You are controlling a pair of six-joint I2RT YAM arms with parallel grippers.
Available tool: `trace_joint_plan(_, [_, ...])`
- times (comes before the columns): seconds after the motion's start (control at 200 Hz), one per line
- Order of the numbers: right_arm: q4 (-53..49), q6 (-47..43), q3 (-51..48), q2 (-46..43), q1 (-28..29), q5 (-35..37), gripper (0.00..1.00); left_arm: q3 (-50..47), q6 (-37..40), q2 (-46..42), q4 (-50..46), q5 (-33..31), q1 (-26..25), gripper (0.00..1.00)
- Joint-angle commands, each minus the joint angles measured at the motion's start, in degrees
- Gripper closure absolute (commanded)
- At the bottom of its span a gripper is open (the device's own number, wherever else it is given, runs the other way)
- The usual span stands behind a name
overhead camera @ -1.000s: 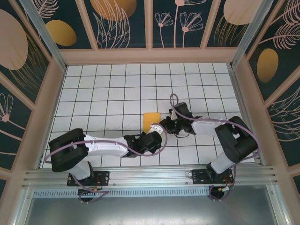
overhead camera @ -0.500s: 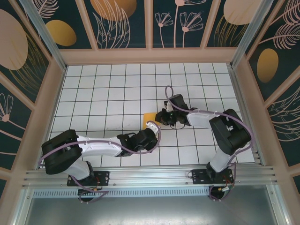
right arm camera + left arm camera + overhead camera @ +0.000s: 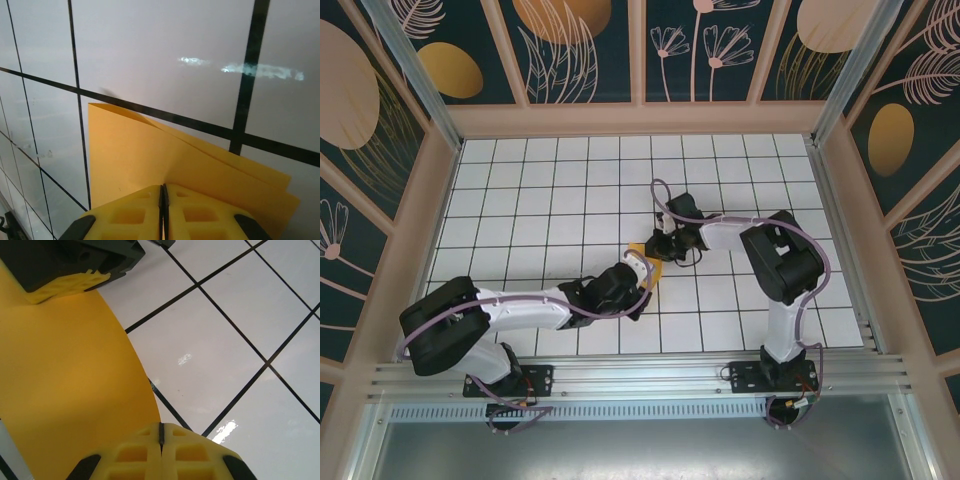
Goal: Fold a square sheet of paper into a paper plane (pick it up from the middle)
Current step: Third fold the triangle at the center of the table.
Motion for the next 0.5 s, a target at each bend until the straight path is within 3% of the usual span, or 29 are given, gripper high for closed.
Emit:
trace_joint_plan(0.0, [-4.95, -3.9, 1.58, 1.27, 0.72, 2.07, 0.87, -0.57, -0.48, -1.33, 2.66, 4.22, 1.5, 1.0])
trace_joint_plan(0.495, [-6.01, -7.3, 2.9, 2.47, 0.73, 0.56, 0.86, 0.13, 1.32, 0.94, 3.01, 12.94, 9.83, 1.0])
